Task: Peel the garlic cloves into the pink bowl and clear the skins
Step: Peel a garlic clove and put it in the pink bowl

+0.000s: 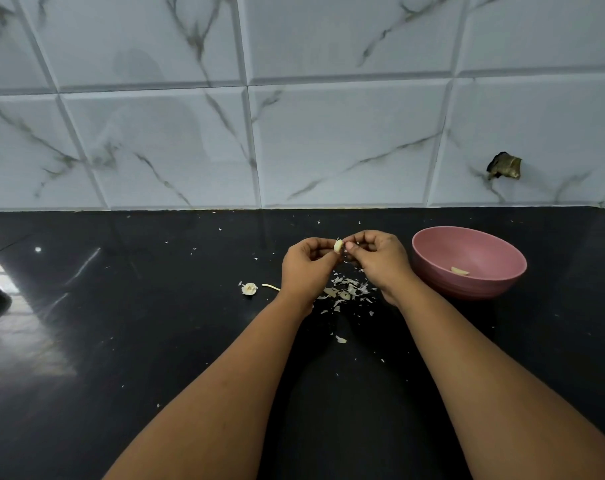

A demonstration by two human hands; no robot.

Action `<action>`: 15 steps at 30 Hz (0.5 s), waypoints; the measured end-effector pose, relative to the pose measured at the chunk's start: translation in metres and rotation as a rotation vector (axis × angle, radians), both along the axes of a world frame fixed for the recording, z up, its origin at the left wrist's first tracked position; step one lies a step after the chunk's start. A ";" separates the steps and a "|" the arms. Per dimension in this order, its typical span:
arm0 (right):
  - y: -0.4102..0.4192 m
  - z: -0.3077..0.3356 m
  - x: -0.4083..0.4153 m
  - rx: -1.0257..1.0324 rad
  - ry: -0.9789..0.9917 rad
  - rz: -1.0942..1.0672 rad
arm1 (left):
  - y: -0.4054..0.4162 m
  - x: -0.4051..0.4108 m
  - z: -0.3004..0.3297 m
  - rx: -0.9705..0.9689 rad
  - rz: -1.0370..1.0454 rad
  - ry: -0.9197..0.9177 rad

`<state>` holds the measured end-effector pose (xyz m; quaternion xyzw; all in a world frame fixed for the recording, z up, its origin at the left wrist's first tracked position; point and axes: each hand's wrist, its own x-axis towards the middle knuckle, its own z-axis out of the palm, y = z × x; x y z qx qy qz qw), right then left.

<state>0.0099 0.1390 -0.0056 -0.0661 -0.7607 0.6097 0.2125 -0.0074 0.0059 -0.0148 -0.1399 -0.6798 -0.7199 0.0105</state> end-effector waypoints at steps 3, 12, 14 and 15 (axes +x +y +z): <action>-0.001 0.000 -0.001 -0.075 -0.008 0.059 | 0.000 -0.002 -0.001 -0.002 0.023 0.028; -0.001 0.005 0.008 -0.214 0.019 0.122 | -0.001 -0.004 -0.002 0.069 -0.017 -0.023; 0.000 0.007 0.009 -0.297 -0.004 0.166 | -0.001 -0.004 -0.002 0.120 -0.074 -0.057; 0.001 0.008 0.010 -0.346 -0.017 0.193 | -0.001 -0.003 -0.001 0.136 -0.100 -0.061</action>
